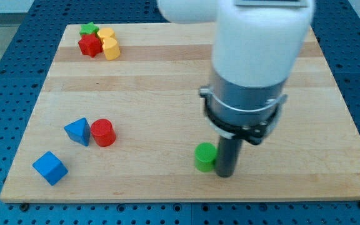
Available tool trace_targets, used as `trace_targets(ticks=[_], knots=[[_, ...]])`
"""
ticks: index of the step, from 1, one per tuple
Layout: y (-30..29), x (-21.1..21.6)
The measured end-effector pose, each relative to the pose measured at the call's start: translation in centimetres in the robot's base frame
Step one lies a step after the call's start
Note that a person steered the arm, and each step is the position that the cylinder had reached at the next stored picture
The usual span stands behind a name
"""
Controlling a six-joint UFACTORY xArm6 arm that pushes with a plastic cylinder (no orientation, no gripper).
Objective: Push the green circle towards the blue cube
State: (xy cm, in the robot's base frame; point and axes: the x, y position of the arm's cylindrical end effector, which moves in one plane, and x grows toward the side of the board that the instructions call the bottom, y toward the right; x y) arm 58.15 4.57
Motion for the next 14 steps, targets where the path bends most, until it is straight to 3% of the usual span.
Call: trace_targets(ticks=[2,8,11,13,14], knots=[[-4.0,-2.1],[-3.3,-5.7],[-18.0,-4.9],[-16.3,-6.5],[-17.4,-10.4]])
